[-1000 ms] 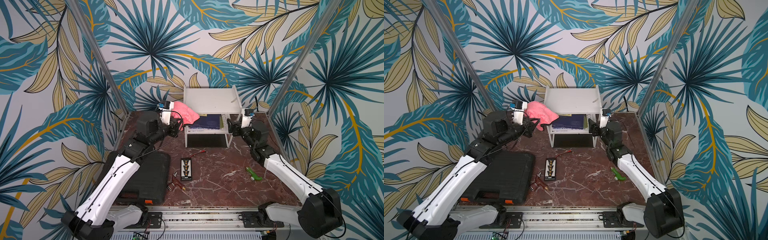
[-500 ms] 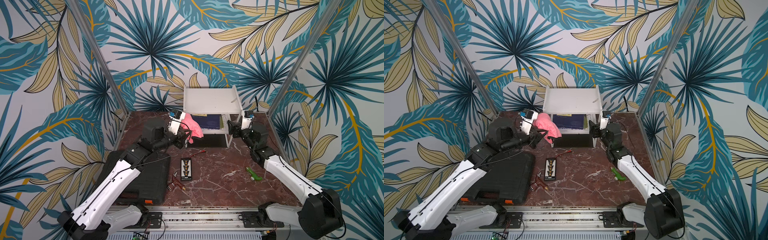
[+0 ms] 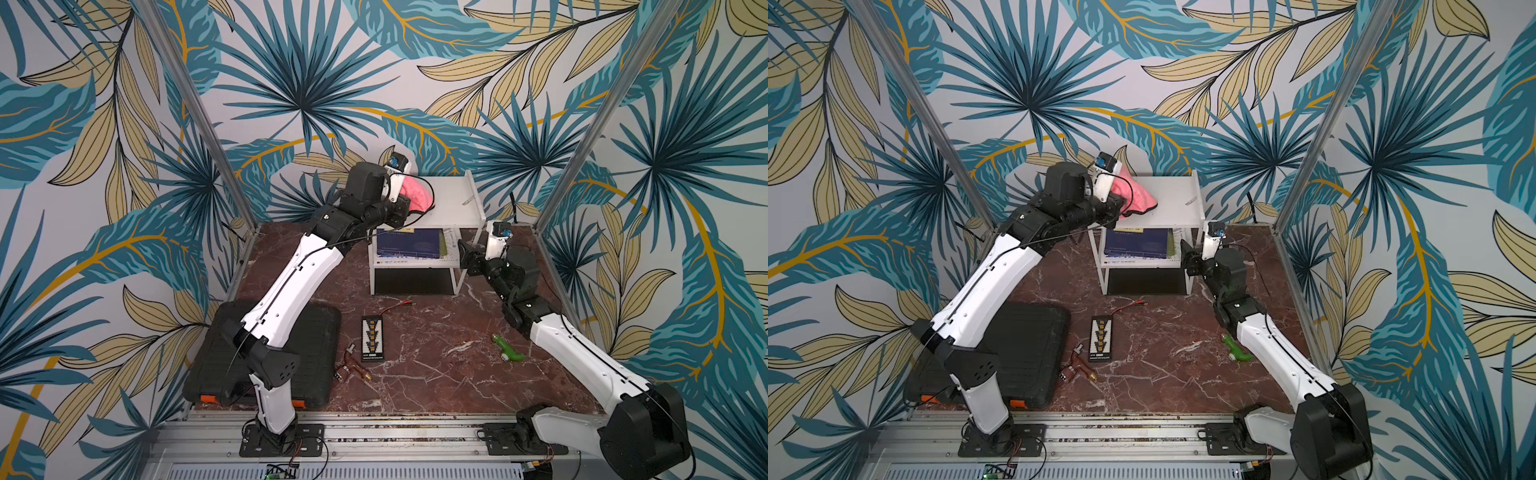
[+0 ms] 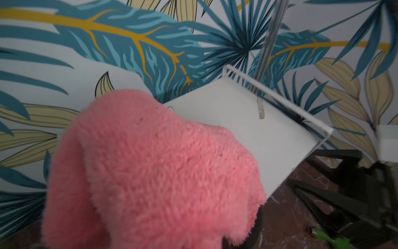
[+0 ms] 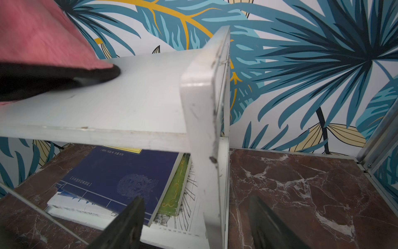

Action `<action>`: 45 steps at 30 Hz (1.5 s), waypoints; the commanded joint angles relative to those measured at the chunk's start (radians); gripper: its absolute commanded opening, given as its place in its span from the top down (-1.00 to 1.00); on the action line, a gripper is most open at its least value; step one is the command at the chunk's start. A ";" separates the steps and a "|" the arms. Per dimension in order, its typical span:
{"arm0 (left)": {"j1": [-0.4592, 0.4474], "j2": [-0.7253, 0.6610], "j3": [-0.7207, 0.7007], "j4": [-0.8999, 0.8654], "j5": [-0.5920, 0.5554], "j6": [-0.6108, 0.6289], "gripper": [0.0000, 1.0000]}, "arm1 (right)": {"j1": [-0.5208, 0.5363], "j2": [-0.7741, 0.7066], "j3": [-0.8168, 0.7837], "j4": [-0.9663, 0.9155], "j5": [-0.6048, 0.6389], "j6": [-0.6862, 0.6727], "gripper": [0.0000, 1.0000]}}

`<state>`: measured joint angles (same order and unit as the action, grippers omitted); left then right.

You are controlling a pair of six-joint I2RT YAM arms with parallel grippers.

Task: Wipe the bookshelf clean with a cloth
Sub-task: Wipe the dust from the shelf.

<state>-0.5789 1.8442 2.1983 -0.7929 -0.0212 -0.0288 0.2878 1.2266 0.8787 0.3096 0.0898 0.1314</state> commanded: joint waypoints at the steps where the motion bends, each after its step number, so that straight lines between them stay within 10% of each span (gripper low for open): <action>1: 0.001 -0.079 -0.008 -0.088 -0.197 0.015 1.00 | 0.002 -0.013 -0.015 0.015 0.022 -0.011 -0.57; 6: 0.009 -0.061 -0.052 -0.081 -0.364 0.025 1.00 | 0.002 -0.012 -0.021 0.004 0.043 -0.023 -0.57; 20: 0.060 0.302 0.325 0.026 -0.233 -0.025 0.86 | 0.002 0.005 -0.006 -0.008 0.023 -0.017 -0.58; 26: 0.046 0.340 0.314 0.249 0.247 -0.111 0.91 | 0.002 0.020 0.005 -0.009 0.000 0.001 -0.58; 35: 0.170 0.375 0.360 0.123 -0.311 -0.160 1.00 | 0.002 0.005 -0.001 -0.008 -0.012 -0.001 -0.58; 45: -0.033 0.371 0.367 0.267 -0.006 -0.101 1.00 | 0.002 -0.004 -0.009 -0.018 0.020 -0.022 -0.58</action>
<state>-0.5423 2.2150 2.5362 -0.5648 -0.1402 -0.1463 0.2882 1.2381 0.8780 0.3046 0.0891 0.1192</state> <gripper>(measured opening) 0.086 0.791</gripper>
